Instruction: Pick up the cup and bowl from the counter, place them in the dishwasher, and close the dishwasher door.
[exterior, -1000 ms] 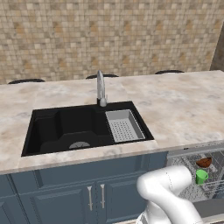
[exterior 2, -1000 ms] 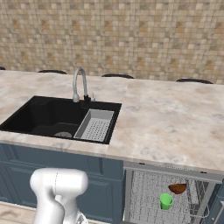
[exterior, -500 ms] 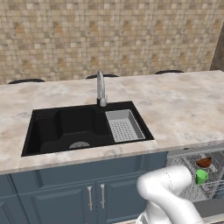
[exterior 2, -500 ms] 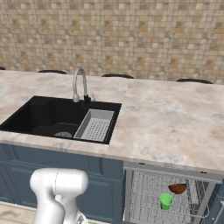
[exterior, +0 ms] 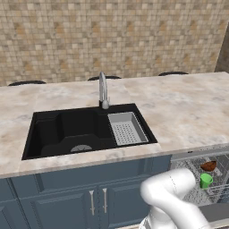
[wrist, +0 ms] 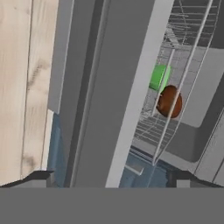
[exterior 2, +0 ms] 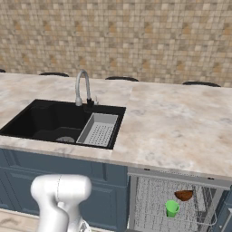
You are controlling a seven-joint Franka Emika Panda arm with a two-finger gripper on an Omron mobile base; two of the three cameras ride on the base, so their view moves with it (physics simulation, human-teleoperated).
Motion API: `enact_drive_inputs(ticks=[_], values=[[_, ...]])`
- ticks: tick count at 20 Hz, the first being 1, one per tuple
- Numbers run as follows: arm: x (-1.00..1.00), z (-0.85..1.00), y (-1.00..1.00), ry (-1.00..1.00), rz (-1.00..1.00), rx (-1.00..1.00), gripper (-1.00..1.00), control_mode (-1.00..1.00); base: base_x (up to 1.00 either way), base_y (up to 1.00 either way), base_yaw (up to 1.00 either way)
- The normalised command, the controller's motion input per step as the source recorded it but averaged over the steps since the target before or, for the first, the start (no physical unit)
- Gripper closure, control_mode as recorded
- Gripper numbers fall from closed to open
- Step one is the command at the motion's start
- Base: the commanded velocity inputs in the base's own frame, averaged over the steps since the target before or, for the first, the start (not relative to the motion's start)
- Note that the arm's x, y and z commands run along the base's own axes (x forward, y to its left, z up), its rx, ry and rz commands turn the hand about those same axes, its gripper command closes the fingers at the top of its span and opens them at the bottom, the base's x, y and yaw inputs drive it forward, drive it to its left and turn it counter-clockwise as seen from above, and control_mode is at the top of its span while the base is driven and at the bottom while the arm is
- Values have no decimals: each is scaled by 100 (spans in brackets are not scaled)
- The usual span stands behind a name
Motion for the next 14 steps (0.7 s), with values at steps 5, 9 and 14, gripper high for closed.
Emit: enact_drive_inputs(ticks=[5, 9, 14], values=[[0, -60, -39, -5, 0, -4, -100, -100, 0, 0, 0], [0, -62, -48, -8, 0, -4, -100, -100, 0, 0, 0], [-30, -62, -58, -16, 0, -1, -100, -100, 0, 0, 0]])
